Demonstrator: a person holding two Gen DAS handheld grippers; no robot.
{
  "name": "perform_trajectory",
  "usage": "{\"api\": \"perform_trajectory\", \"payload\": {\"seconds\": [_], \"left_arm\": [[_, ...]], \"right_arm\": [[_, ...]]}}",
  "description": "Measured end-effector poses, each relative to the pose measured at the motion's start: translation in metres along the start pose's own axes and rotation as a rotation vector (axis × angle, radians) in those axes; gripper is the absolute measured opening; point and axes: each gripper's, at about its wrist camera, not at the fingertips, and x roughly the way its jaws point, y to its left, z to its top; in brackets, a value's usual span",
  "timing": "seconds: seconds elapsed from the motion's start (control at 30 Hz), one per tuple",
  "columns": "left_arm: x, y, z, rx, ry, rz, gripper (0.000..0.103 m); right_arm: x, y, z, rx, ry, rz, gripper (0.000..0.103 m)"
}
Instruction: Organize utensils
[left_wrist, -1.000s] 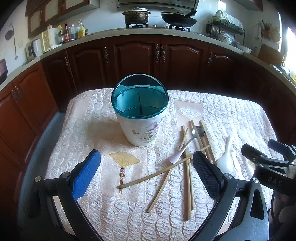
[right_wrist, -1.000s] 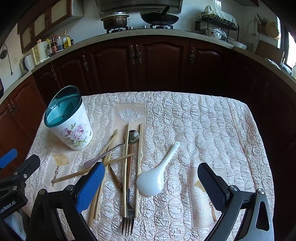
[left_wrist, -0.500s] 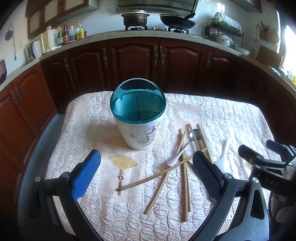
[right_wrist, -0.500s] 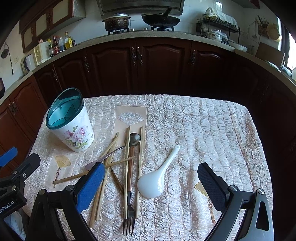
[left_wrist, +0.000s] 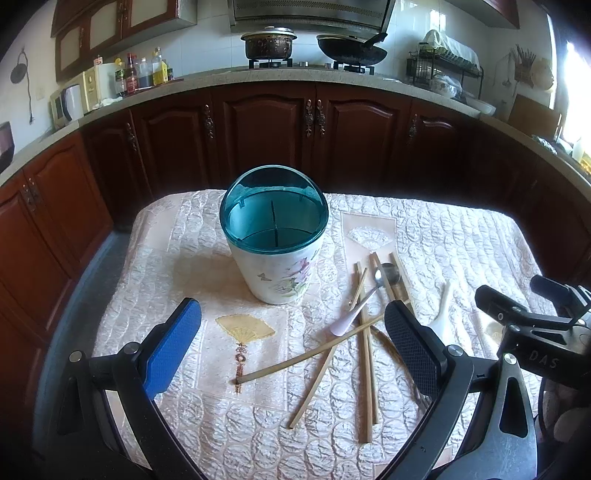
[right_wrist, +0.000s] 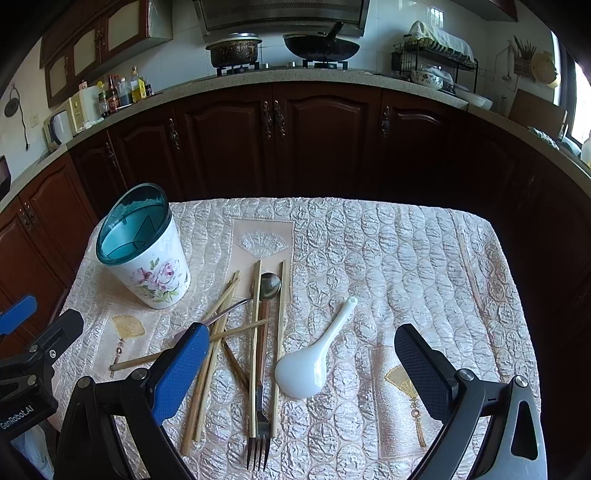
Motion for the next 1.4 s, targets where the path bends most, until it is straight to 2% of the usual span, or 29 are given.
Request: {"api": "perform_trajectory", "payload": {"seconds": [0.3, 0.83, 1.07, 1.23, 1.33, 1.4], "left_arm": [[-0.001, 0.003, 0.002, -0.02, -0.001, -0.001, 0.1], [0.006, 0.007, 0.0, -0.034, 0.025, -0.005, 0.1], [0.019, 0.018, -0.009, -0.003, 0.042, -0.015, 0.1], [0.037, 0.024, -0.017, 0.05, 0.077, -0.029, 0.098], [0.049, 0.021, -0.02, 0.1, 0.112, -0.042, 0.091], [0.055, 0.02, -0.021, 0.115, 0.136, -0.073, 0.076]], "right_arm": [[-0.002, 0.0, 0.002, 0.003, 0.007, 0.005, 0.101], [0.008, 0.002, -0.001, 0.001, 0.078, 0.022, 0.101], [0.025, 0.001, -0.01, -0.014, 0.103, 0.089, 0.1], [0.049, -0.002, -0.017, 0.006, 0.153, 0.167, 0.087], [0.062, -0.006, -0.019, 0.032, 0.183, 0.206, 0.076], [0.068, -0.007, -0.018, 0.046, 0.198, 0.244, 0.069]]}}
